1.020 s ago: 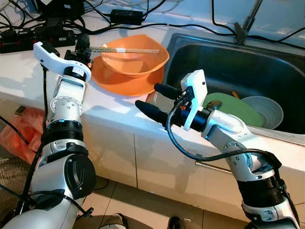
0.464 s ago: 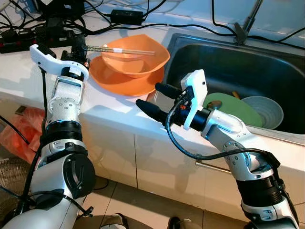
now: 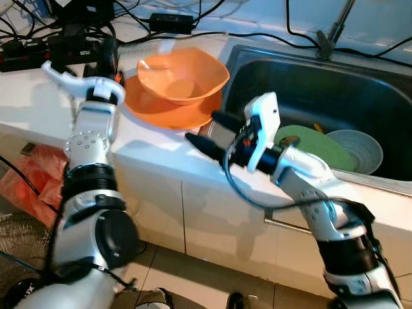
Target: Kitchen organization
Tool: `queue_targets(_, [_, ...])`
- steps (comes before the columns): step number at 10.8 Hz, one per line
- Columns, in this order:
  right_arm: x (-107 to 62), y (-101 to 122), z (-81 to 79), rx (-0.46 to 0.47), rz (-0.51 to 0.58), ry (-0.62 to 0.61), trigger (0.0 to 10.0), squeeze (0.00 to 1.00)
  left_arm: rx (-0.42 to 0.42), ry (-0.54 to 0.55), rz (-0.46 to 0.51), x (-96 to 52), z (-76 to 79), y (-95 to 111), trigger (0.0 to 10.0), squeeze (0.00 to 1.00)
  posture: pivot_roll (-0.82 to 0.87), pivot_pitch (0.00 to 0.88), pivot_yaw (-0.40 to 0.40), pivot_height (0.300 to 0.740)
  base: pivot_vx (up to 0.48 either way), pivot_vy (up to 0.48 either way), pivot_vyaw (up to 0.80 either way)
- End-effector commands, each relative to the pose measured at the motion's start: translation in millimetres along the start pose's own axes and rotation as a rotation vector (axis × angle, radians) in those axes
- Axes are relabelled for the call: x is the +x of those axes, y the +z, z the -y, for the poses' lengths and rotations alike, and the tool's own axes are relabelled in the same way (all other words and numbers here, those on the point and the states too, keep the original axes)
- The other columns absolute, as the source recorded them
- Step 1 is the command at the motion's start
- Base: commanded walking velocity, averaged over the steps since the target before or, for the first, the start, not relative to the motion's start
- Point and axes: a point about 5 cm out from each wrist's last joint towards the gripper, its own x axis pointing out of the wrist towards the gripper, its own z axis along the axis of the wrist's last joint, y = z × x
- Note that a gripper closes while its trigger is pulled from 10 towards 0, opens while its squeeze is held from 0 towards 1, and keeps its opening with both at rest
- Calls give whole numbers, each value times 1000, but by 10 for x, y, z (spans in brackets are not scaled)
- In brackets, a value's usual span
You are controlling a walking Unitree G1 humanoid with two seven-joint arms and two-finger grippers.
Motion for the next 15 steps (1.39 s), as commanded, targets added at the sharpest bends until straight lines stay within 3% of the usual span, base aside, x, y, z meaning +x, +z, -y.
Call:
queue_targets(1, [-5, 115, 157, 27, 71, -126, 10000, 0, -46, -52, -40, -44, 60, -113, 0, 0, 11, 125, -5, 740, 0, 0, 0])
queue_targets(2, [-2, 167, 251, 78, 116, -201, 10000, 0, -78, -72, -61, -71, 90, -190, 0, 0, 11, 125, -6, 740, 0, 0, 0])
queue_targets(3, [-42, 282, 498, 268, 248, -364, 10000, 0, -142, -104, -106, -117, 172, -384, 0, 0, 15, 124, -9, 740, 0, 0, 0])
queue_targets(6, [-75, 370, 623, 461, 376, -439, 10000, 0, -197, -109, -183, -208, 226, -665, 0, 0, 11, 122, -2, 740, 0, 0, 0])
queue_targets(9, [-28, 375, 613, 542, 395, -435, 10000, 0, -201, -104, -209, -242, 248, -731, 0, 0, 13, 121, 0, 740, 0, 0, 0])
queue_targets(10, [8, 400, 552, 571, 405, -374, 10000, 0, -188, -81, -208, -252, 214, -732, 0, 0, 15, 122, 0, 740, 0, 0, 0])
queue_targets(12, [-9, 393, 494, 563, 391, -322, 10000, 0, -181, -72, -198, -247, 203, -705, 0, 0, 15, 124, 1, 740, 0, 0, 0])
queue_targets(15, [21, 472, 350, 563, 420, -201, 10000, 0, -190, 22, -212, -338, 2, -773, 0, 0, 13, 121, 5, 740, 0, 0, 0])
